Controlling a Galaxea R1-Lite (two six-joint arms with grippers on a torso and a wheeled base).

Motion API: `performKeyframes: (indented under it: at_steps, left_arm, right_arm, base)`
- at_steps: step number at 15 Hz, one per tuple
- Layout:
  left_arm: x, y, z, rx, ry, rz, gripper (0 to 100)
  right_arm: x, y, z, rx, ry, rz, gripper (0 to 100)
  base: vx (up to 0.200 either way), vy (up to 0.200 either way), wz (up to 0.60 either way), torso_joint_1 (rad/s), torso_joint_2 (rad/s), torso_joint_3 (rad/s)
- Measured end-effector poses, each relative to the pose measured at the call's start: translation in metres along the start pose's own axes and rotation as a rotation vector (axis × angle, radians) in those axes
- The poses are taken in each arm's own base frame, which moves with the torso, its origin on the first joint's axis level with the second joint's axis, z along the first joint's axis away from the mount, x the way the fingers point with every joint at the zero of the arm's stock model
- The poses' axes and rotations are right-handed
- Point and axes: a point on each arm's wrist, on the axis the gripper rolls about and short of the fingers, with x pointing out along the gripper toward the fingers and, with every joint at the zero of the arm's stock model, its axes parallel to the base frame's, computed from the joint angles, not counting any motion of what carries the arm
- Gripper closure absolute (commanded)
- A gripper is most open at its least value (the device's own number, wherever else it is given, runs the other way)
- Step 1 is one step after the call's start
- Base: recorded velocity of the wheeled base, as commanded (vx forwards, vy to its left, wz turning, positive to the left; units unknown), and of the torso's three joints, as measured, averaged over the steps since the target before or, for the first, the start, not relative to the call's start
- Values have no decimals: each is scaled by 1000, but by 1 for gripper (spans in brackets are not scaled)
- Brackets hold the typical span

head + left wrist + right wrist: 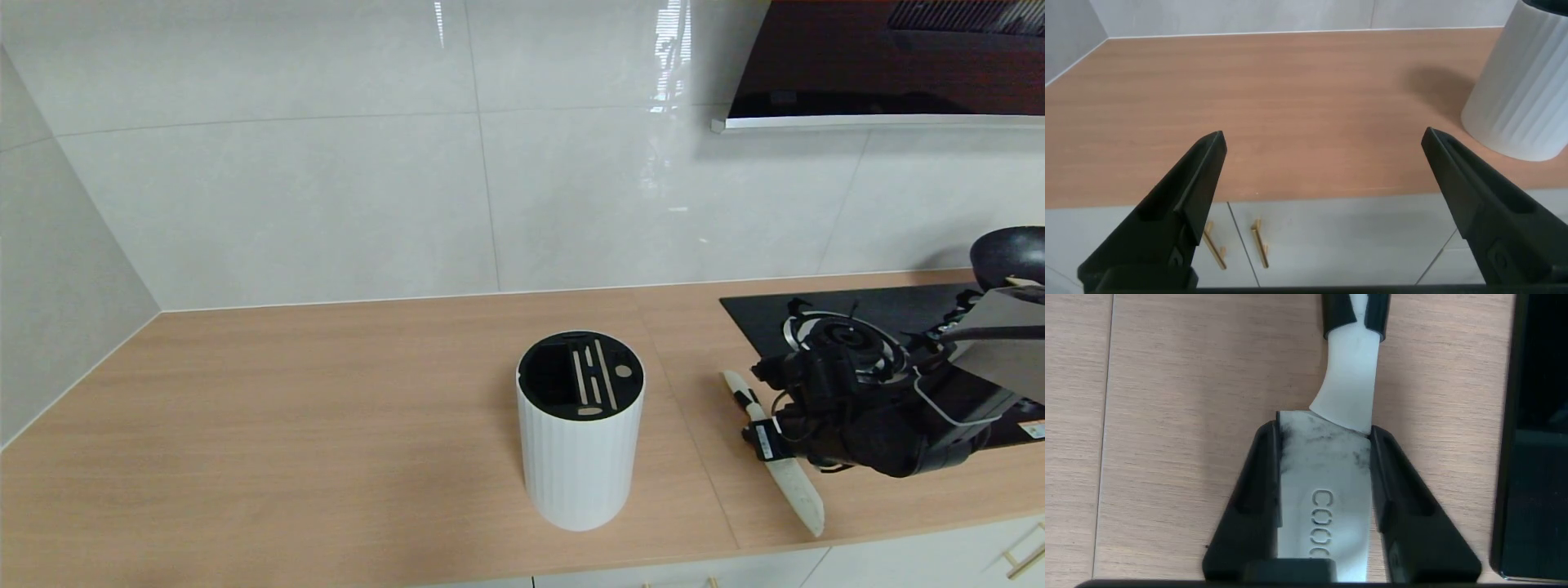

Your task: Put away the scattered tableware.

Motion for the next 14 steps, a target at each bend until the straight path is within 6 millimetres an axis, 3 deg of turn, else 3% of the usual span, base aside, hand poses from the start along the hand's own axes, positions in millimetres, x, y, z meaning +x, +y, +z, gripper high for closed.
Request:
performKeyframes:
  at_steps: [4,7,9,14]
  left_arm:
    - [0,0,0,3,0,0,0]
    - [0,0,0,15,0,-1,0]
    - [-1,0,2,12,-9,0,0]
    - [-12,-2,46,73,4,-112,0]
  right_arm:
    - [-2,1,0,0,-1,3,100]
    - [-15,0,8,25,-69,2,100]
    - [-36,-2,18,33,-132,2,100]
    - [-112,-5,60,44,-377,8,100]
  base:
    - [0,0,0,0,0,0]
    - [0,0,0,0,0,0]
    - [0,0,0,0,0,0]
    - [0,0,0,0,0,0]
